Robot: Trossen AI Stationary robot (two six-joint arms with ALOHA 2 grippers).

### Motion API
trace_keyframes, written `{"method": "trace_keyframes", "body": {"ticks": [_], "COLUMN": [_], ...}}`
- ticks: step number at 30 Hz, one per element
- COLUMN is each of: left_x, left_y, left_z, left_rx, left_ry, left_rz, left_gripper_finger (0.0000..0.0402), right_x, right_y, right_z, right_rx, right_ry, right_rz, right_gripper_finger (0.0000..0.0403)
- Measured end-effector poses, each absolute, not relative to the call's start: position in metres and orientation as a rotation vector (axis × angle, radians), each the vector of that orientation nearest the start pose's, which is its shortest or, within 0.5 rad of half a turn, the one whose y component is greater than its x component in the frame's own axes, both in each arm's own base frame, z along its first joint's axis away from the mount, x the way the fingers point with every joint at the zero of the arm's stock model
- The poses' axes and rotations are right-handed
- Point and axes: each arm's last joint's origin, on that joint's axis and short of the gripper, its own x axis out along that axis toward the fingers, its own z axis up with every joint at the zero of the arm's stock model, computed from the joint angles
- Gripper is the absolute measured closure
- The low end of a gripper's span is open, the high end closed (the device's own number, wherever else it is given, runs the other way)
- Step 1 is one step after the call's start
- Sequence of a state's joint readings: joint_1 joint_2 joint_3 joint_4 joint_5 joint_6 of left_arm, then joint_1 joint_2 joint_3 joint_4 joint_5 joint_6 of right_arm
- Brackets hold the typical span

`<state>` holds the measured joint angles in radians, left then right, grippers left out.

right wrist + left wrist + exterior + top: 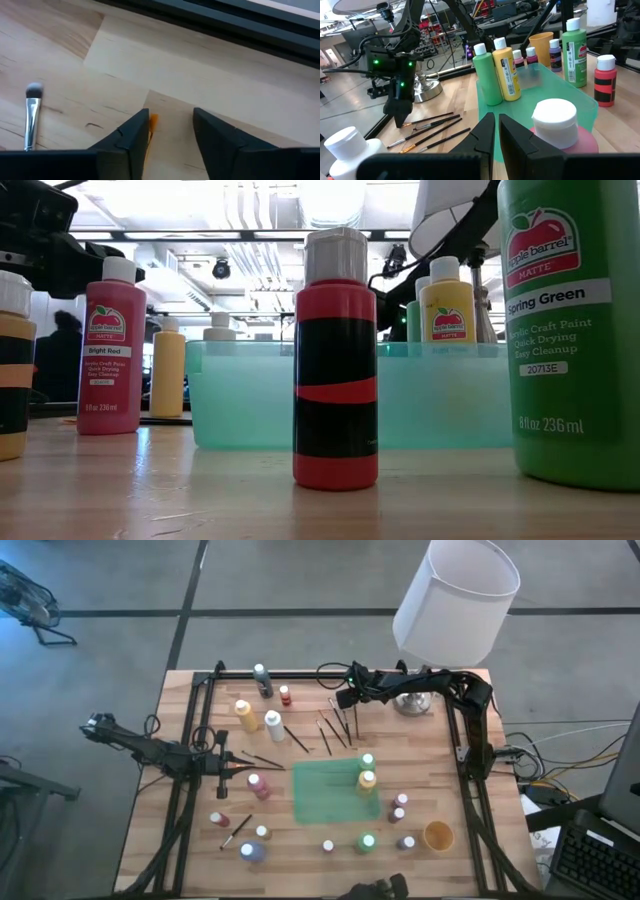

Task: Pick & Place Paint Supplies
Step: Put the gold paintbrush into the yellow cup

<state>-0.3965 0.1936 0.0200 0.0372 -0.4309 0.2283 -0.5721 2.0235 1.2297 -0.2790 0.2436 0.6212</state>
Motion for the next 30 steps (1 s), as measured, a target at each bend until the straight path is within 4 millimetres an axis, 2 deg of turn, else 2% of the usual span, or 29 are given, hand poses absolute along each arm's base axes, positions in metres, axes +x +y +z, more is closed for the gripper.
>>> {"method": "trace_keyframes", "body": {"ticks": [19,30], "left_x": [0.102,0.102], "left_y": [-0.030,-0.030], "left_z": [0.158,0.158], "left_rx": [0.283,0.283], "left_ry": [0.128,0.128], "left_rz": [0.020,0.020], "left_gripper_finger": [0.0371,0.0371], "right_x": [0.330,0.331], "right_y": [-0.211,-0.207], "right_z": [0.119,0.121], "right_rx": [0.694,0.669], "right_ry": [0.852,0.878], "right_rz": [-1.029,-0.969], "right_gripper_finger": [0.0390,0.0395]}}
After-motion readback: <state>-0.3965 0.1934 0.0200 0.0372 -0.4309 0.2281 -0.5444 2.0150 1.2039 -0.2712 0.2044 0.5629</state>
